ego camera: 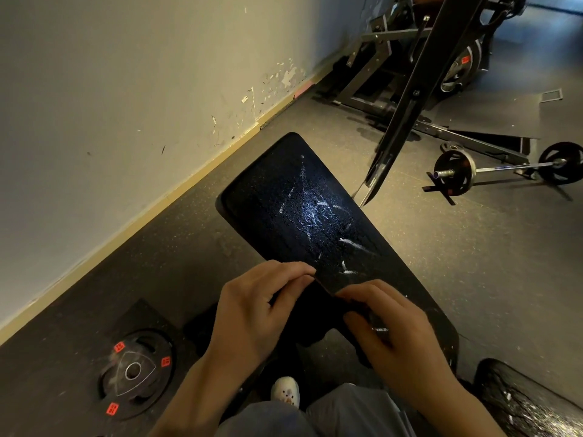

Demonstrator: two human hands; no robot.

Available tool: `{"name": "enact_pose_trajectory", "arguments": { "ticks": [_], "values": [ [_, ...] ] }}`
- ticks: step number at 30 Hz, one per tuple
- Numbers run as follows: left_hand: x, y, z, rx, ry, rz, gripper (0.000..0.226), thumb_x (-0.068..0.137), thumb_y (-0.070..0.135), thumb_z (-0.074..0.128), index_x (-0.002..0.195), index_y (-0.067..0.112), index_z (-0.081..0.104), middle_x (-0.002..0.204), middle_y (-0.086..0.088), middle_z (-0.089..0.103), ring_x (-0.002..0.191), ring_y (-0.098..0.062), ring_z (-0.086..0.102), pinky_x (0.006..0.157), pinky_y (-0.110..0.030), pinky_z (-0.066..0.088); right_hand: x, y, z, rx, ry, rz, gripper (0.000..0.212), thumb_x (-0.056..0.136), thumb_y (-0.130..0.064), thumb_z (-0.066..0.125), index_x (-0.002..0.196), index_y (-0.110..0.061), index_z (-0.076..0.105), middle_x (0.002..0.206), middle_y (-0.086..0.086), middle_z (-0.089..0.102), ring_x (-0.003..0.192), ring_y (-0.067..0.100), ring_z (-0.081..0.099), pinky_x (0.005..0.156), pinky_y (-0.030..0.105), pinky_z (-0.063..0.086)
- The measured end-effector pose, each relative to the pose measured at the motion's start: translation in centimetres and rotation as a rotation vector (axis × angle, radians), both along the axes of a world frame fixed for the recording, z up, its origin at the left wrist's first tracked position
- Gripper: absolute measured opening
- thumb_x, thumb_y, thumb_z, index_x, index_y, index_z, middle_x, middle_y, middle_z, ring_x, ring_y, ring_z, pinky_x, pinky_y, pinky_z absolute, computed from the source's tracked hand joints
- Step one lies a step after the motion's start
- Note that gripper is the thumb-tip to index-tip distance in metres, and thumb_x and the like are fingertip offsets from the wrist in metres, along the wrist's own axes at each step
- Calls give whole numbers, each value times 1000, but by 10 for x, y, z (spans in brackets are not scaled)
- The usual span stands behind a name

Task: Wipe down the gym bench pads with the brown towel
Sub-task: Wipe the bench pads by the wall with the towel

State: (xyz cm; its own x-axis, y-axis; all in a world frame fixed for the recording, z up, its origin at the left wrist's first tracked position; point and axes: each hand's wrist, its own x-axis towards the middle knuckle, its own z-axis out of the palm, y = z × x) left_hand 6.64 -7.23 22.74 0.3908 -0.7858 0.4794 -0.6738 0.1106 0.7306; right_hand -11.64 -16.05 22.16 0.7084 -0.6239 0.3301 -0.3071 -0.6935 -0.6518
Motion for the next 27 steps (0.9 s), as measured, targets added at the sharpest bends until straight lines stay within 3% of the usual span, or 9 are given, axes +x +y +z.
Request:
{"name": "enact_pose_trajectory", "arguments": {
  "ticks": [5, 11, 15, 18, 22, 27],
  "values": [
    [1, 1, 3, -9, -64, -53, 25, 96, 30, 55, 98, 14, 75, 90, 10, 69, 85, 0, 65, 73, -20, 52, 13, 7, -9, 103, 72, 62, 34, 84, -51, 49, 118, -50, 49, 111, -28, 54, 101, -5, 57, 80, 16, 53],
    [6, 4, 2, 14, -190, -47, 27, 98, 31, 54, 99, 15, 76, 88, 7, 71, 80, -8, 67, 68, -29, 53, 24, 10, -12, 65, -38, 33, 13, 91, -39, 50, 102, -39, 57, 99, -21, 59, 91, -5, 59, 76, 12, 49],
    [14, 5, 3, 26, -205, -67, 29, 99, 32, 52, 98, 14, 75, 87, 6, 70, 80, -9, 67, 70, -29, 52, 24, 7, -6, 114, -166, -80, 11, 95, -37, 40, 99, -46, 46, 88, -12, 58, 71, 8, 60, 57, 23, 48],
    [20, 4, 0, 58, -253, -105, 35, 101, 37, 48, 101, 14, 75, 91, 6, 72, 83, -8, 68, 73, -27, 52, 24, 3, 1, 14, -159, -88, 15, 97, -33, 39, 102, -47, 39, 77, -12, 54, 62, 8, 54, 48, 16, 42],
    [30, 0, -13, 118, -154, -127, 25, 90, 26, 54, 102, 16, 74, 97, 10, 70, 90, -1, 64, 81, -19, 50, 30, -8, 8, -157, -117, -57, 11, 96, -25, 42, 106, -29, 46, 81, -19, 50, 66, 3, 53, 56, 11, 44],
    [55, -2, -35, 194, -199, 21, 28, 88, 24, 48, 101, 20, 73, 97, 6, 71, 89, -13, 68, 75, -34, 56, 40, -17, 12, -340, -4, 29, 13, 96, -25, 44, 108, -24, 49, 87, -7, 64, 60, 4, 53, 49, 16, 47]
  ]
}}
